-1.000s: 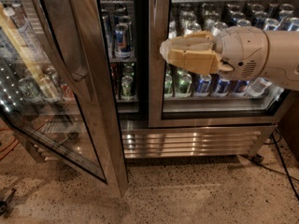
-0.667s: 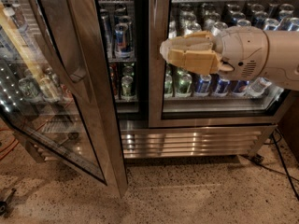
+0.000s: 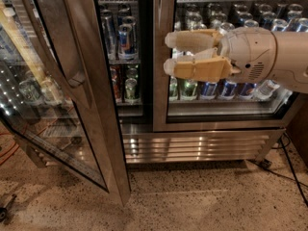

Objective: Open left fridge door

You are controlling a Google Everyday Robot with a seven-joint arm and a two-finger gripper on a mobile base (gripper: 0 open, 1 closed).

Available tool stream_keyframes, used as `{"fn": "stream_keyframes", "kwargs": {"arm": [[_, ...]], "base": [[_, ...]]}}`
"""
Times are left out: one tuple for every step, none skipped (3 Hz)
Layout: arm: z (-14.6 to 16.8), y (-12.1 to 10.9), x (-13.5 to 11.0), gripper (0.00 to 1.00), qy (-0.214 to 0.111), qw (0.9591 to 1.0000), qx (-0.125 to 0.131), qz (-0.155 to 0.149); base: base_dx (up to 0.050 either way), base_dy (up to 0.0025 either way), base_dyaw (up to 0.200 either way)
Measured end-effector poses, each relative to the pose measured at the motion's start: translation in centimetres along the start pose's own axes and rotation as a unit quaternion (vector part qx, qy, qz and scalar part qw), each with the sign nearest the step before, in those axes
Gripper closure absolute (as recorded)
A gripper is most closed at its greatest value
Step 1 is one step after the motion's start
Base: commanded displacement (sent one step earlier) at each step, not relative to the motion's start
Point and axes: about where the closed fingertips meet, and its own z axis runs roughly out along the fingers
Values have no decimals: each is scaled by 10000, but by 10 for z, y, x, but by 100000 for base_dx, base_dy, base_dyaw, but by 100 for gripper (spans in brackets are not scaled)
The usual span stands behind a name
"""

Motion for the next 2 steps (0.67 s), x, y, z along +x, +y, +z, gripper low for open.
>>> {"fn": "stream_keyframes", "kwargs": {"arm": [[1,0,0,0,0,10000,-5,-2],[1,0,0,0,0,10000,-5,-2]], "base": [[0,0,0],[0,0,0]]}}
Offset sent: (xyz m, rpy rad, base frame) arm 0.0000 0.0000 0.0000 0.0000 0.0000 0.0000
